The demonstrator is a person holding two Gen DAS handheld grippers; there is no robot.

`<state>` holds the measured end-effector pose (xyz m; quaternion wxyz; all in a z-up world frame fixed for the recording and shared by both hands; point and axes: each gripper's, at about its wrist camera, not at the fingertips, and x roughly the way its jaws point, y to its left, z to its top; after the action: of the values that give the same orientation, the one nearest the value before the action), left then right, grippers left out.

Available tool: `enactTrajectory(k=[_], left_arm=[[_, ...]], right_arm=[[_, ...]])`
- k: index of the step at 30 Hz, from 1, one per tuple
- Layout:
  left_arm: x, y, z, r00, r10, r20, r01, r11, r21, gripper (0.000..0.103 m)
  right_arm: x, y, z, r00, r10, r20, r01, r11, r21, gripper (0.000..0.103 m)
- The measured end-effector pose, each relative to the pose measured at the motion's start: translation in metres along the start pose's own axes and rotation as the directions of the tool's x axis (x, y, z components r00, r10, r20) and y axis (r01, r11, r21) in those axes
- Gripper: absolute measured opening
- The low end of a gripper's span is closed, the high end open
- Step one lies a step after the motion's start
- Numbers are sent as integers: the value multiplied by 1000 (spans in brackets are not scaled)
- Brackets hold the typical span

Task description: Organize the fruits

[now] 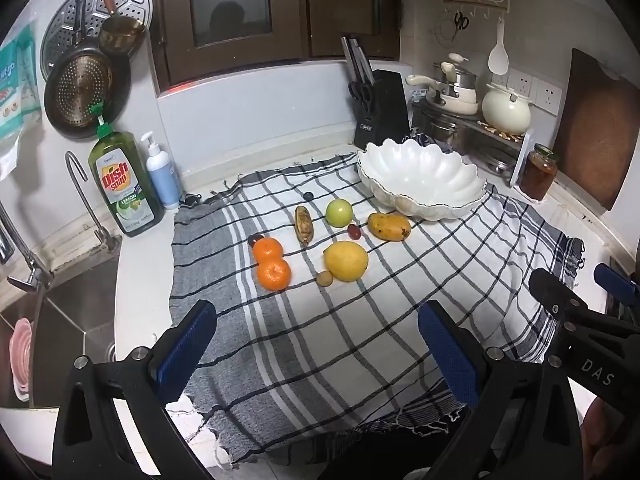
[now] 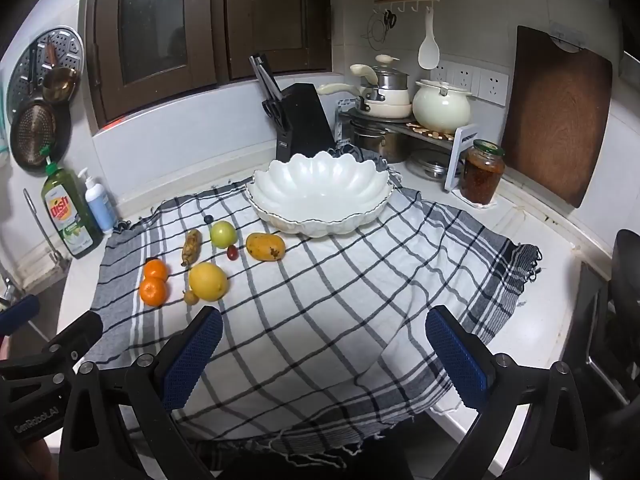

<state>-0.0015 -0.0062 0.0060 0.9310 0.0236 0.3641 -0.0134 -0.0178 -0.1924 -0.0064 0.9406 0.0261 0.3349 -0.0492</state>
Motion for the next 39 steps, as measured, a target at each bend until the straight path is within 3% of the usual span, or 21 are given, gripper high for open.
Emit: enactTrajectory(k=[39], left_arm=[[6, -10, -3, 1000, -8, -11, 8, 1000, 9, 102]], right_arm=[[6, 0, 7, 1000, 3, -2, -3, 1000, 0, 103]])
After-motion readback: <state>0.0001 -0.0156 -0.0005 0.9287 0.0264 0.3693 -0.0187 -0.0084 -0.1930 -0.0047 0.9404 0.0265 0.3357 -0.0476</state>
